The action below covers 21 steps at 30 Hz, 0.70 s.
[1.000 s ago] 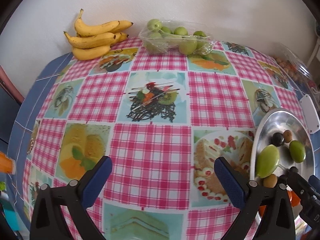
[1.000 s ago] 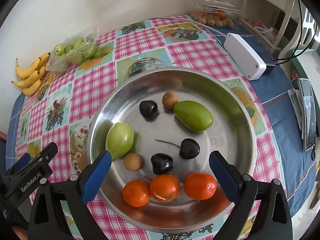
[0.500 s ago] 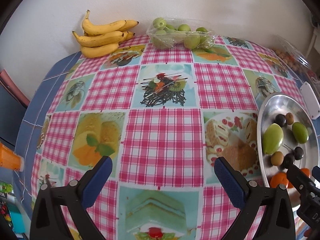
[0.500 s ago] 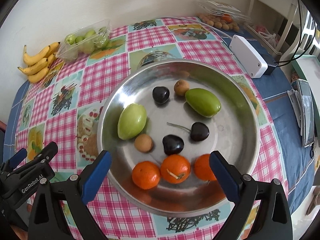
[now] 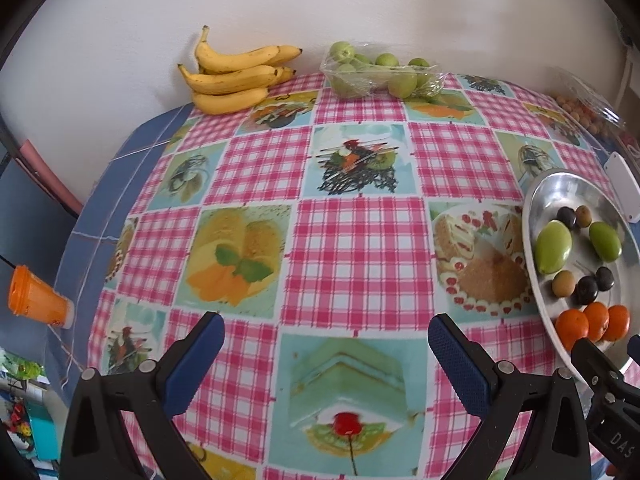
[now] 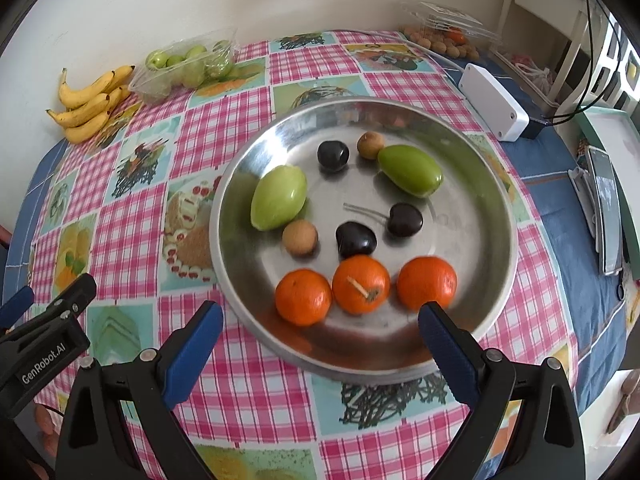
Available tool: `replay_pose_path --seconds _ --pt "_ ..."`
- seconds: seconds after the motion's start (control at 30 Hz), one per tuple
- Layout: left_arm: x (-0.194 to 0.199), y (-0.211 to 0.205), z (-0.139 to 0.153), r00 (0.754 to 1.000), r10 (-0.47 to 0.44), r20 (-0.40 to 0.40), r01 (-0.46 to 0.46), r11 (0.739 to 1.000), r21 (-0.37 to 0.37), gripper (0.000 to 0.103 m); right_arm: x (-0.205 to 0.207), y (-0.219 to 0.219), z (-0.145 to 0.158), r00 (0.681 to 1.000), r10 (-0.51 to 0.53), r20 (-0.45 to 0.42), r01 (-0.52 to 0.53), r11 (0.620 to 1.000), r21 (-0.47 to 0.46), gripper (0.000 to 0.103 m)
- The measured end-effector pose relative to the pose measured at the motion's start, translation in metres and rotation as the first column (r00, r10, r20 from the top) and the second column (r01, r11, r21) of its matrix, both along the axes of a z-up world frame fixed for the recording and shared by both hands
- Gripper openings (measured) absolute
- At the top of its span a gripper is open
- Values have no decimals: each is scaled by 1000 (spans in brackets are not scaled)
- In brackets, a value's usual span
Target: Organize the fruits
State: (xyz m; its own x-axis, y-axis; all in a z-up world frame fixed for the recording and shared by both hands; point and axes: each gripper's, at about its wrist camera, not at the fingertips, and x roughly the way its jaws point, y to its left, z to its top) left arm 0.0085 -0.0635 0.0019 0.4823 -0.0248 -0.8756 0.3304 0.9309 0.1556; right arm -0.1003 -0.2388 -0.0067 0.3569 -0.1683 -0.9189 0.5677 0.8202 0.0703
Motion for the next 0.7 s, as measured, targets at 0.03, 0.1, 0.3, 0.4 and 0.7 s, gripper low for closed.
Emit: replay_pose_path --seconds 0.03,0.1,0.3,0.4,0.7 --pt "-1 2 0 1000 3 -1 -3 1000 0 103 -1 1 -1 1000 1 -1 -1 1000 1 98" --pt "-6 5 0 1000 3 -2 -3 1000 1 103 -4 3 -1 1000 3 -5 -3 1000 1 98" --pt "-18 12 0 1000 -11 1 11 1000 6 103 -12 5 -1 1000 3 1 -3 1000 1 98" --pt "-23 16 0 1000 -15 1 15 1000 8 103 -15 7 -1 1000 7 -2 -7 1000 0 98" --pt "-31 23 2 1000 -14 4 14 1000 -4 103 -23 9 4 1000 4 17 -4 1000 -5 98"
